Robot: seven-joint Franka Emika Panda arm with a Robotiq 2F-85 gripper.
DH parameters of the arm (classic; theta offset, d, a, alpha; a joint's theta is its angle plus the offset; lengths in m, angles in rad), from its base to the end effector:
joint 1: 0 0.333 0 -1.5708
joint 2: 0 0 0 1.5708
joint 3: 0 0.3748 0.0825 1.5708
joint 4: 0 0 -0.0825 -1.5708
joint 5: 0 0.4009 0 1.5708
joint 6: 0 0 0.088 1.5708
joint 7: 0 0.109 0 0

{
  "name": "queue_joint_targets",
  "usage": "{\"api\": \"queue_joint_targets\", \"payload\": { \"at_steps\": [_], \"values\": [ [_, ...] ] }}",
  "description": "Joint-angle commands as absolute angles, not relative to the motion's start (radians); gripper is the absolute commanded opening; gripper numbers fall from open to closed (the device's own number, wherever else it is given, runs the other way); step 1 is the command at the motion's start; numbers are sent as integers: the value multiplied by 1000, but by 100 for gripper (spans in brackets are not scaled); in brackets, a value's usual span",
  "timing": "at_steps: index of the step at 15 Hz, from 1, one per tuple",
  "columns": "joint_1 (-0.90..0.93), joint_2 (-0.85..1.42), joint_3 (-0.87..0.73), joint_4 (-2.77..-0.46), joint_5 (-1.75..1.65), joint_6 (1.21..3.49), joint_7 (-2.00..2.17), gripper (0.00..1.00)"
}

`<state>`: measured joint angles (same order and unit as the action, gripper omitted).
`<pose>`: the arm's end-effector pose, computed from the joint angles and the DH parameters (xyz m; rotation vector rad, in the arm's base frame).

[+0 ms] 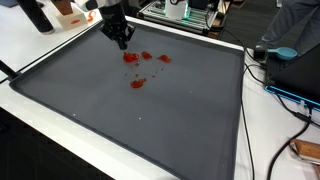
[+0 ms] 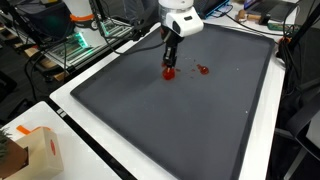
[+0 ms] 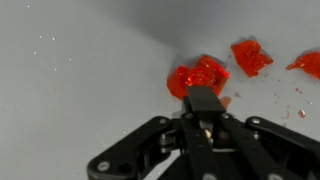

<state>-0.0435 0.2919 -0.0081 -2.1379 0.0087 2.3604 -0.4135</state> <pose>0.5907 -0.0302 0.3037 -3.0712 -0.5521 0.1041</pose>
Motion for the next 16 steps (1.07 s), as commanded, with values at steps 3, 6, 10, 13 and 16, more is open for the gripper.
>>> {"api": "queue_joint_targets", "payload": {
  "at_steps": [3, 6, 10, 13, 16],
  "values": [
    [-60, 305, 2, -2135, -11, 2368, -419, 3],
    [-58, 293, 0, -2137, -16, 2367, -414, 3],
    [-55, 275, -5, -2137, -30, 2358, -400, 3],
    [-56, 262, -7, -2136, -42, 2358, -395, 3],
    [-56, 244, -7, -2143, -45, 2358, -396, 3]
  ]
}}
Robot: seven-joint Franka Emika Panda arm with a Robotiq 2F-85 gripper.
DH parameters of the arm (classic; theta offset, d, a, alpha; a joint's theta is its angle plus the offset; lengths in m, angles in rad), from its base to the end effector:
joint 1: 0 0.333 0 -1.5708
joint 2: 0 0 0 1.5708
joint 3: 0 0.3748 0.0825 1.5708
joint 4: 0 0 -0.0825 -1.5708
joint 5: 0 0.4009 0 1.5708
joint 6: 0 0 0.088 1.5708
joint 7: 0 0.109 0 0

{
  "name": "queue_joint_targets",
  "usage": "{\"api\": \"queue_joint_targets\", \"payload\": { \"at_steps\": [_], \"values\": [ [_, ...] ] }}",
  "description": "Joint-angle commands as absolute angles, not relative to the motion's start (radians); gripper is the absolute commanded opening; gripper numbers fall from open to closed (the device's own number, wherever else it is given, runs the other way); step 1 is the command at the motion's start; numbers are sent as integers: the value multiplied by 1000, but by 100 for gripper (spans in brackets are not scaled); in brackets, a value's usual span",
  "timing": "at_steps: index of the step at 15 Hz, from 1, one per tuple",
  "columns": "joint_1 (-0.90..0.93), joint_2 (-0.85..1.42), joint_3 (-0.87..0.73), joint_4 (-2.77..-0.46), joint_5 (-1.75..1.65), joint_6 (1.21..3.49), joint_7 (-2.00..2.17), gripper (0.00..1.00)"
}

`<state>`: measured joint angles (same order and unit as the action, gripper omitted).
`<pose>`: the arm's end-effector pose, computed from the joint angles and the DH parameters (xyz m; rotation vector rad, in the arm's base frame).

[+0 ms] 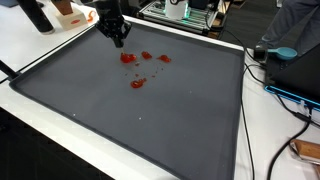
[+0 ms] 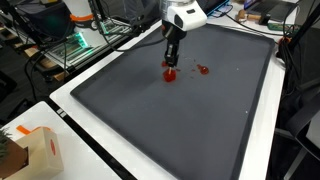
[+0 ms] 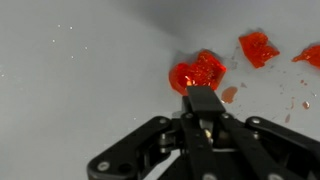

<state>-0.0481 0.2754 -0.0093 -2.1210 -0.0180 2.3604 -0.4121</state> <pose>0.5968 -0.0344 0.3205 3.0819 0.5736 -0.0603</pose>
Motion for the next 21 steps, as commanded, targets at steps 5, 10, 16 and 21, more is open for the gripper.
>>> {"api": "queue_joint_targets", "payload": {
  "at_steps": [5, 10, 16, 21],
  "values": [
    [-56, 202, -11, -2155, -48, 2349, -381, 3],
    [-54, 149, -17, -2159, -51, 2326, -350, 3],
    [-53, 48, -18, -2173, -36, 2281, -357, 3],
    [-49, -34, -22, -2184, -24, 2231, -366, 3]
  ]
}}
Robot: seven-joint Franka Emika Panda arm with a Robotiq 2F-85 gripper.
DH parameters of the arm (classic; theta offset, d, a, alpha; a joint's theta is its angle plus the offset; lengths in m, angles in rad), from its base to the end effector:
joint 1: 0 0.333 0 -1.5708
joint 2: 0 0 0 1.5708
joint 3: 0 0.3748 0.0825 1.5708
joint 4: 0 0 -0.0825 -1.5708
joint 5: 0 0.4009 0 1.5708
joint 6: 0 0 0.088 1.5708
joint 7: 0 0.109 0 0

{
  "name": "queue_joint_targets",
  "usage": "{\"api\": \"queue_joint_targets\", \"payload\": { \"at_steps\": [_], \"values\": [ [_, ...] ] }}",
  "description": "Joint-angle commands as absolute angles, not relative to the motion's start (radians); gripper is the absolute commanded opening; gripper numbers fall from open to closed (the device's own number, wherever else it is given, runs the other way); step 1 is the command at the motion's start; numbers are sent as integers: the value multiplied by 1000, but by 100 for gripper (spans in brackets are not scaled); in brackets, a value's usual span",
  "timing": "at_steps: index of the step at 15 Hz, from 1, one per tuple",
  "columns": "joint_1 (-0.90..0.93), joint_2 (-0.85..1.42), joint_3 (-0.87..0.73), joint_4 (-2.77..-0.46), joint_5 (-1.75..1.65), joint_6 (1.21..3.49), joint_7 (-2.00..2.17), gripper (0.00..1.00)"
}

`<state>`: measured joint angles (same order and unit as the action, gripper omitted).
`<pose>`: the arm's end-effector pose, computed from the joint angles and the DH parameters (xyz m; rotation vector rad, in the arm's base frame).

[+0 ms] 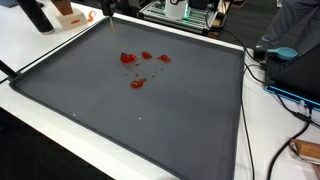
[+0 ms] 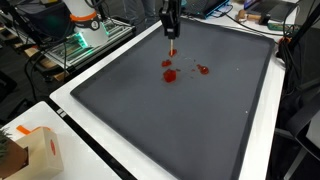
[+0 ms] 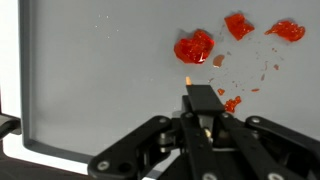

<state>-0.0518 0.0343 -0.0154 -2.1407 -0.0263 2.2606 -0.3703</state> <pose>0.5678 -0.0389 0.4438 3.0603 0.4923 0.1223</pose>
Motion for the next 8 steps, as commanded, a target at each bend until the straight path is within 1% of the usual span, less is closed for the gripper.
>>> {"api": "queue_joint_targets", "payload": {
  "at_steps": [1, 5, 7, 8],
  "values": [
    [-47, -48, -22, -2186, -25, 2220, -365, 3],
    [-41, -82, -24, -2187, -24, 2191, -365, 3],
    [-43, -88, -22, -2191, -67, 2213, -316, 3],
    [-40, -56, -25, -2156, -32, 2204, -359, 13]
  ]
}}
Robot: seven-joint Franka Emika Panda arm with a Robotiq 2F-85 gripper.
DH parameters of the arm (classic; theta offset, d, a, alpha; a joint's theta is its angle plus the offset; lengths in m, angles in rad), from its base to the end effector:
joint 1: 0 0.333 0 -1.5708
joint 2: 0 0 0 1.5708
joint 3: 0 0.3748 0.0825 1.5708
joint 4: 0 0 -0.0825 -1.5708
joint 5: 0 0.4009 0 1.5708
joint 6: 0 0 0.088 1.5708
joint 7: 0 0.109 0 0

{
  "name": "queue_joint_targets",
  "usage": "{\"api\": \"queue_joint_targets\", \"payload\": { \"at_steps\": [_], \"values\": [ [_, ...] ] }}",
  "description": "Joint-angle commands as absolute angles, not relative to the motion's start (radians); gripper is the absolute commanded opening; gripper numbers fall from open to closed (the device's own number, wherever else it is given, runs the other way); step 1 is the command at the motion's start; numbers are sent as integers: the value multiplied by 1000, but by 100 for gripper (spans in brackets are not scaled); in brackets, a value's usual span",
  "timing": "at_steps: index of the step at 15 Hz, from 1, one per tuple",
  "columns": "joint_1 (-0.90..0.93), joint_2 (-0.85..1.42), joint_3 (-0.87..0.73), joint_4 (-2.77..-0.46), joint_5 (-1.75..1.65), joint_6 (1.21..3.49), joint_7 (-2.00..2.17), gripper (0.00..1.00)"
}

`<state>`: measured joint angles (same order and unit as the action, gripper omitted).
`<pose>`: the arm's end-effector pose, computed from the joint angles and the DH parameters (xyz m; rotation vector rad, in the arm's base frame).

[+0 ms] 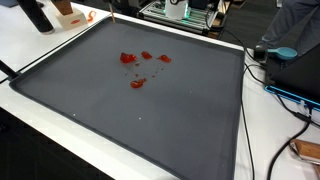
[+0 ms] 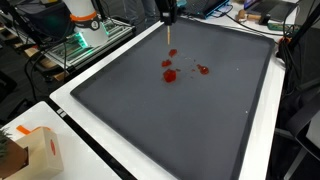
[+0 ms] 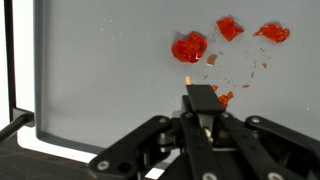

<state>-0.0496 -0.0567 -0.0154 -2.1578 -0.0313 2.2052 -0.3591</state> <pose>0.5463 -0.0368 0.4810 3.0540 0.4793 0.1492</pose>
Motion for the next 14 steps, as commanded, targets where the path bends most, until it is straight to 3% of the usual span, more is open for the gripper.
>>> {"api": "queue_joint_targets", "payload": {
  "at_steps": [1, 8, 9, 14],
  "values": [
    [-40, -60, -25, -2157, -38, 2204, -349, 13],
    [-40, -62, -25, -2158, -43, 2204, -336, 13],
    [-41, -48, -33, -2146, 7, 2195, -390, 3],
    [-55, 29, -62, -2107, 349, 2160, -738, 3]
  ]
}}
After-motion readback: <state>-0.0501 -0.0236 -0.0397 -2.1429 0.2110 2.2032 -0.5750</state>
